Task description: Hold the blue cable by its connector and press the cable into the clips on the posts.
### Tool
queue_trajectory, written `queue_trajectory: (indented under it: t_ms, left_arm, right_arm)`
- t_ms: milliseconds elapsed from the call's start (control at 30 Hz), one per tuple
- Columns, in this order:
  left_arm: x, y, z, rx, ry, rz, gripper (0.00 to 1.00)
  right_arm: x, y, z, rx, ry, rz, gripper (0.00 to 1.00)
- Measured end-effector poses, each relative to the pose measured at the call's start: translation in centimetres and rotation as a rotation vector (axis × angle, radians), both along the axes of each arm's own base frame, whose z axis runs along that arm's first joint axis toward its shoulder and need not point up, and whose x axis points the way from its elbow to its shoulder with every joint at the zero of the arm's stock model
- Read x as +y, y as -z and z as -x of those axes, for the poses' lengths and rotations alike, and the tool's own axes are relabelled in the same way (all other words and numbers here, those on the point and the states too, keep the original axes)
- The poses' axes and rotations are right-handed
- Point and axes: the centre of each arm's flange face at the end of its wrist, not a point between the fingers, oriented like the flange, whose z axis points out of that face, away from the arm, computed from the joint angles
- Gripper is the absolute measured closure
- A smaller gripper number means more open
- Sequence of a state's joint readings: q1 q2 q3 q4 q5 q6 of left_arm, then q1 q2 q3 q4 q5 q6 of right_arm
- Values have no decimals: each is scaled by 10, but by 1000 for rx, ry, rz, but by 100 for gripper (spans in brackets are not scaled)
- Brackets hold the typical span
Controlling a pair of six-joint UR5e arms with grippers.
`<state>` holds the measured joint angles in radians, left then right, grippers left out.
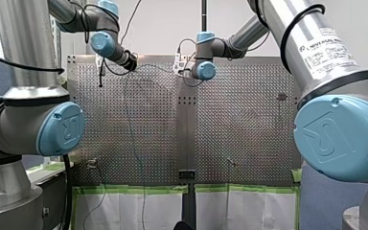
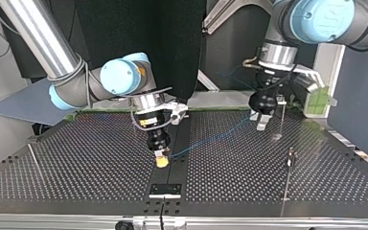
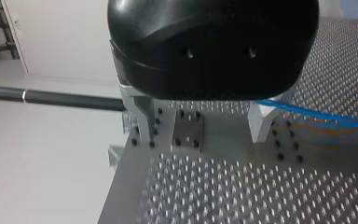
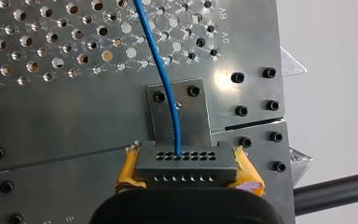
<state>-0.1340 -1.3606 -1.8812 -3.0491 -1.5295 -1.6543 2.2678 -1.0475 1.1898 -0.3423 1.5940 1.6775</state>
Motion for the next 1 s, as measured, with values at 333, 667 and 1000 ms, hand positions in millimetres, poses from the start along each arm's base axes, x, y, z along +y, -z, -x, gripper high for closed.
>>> queue_trajectory:
  t_ms: [333, 667, 1000]
  left_arm:
    - [-39, 3, 16, 22, 147, 60, 0]
    - [-71, 3, 36, 43, 278, 118, 0]
    - [-70, 5, 35, 57, 234, 155, 0]
  right_arm:
    - [0, 1, 0, 1, 0, 0, 100]
    - [-1, 1, 1, 2, 1, -1, 100]
    - [-1, 2, 0, 3, 0, -2, 100]
